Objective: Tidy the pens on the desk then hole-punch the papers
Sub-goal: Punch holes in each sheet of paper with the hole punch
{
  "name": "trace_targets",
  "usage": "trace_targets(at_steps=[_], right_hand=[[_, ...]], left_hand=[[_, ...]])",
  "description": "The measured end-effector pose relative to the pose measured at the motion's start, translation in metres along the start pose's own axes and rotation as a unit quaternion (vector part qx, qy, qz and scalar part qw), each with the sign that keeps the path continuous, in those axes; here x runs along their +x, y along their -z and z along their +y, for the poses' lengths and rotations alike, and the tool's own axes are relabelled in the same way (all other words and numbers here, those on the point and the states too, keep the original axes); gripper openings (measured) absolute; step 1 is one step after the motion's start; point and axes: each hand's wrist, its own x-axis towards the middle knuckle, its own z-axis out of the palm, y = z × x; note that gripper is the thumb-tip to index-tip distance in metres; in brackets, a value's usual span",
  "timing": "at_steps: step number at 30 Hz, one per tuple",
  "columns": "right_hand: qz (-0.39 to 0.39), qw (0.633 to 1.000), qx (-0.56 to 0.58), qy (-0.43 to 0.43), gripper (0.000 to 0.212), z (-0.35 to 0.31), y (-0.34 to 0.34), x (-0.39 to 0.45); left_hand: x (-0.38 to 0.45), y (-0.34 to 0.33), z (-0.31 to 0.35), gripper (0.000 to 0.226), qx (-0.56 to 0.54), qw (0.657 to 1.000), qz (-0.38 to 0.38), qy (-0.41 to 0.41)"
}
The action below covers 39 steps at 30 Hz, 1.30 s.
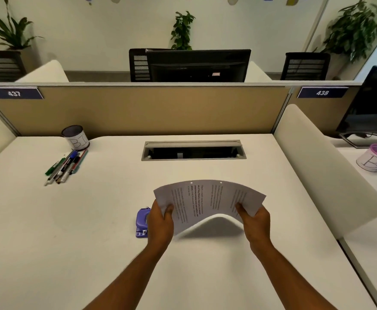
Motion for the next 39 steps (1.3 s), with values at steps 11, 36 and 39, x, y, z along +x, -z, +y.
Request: trace_targets(at_steps=[11,36,39], right_hand=[[0.054,0.962,0.137,-0.228,0.086,-0.019,-0.012,0.005],[-0.053,0.99,-0.013,0.128,0.014,-0.046,-0.005,-0.004],[-0.062,0.991,-0.031,0.11,0.015,-0.031,-0.008,-0.01]], left_hand=[[0.002,-0.014,0.009,0.033,-0.122,0.989,-0.015,0.082],[0.012,-0.01,0.046,0.023,0.017,0.987,-0.004,-0.159],[0.006,-0.016,0.028,0.022,0.027,0.989,-0.03,-0.145]])
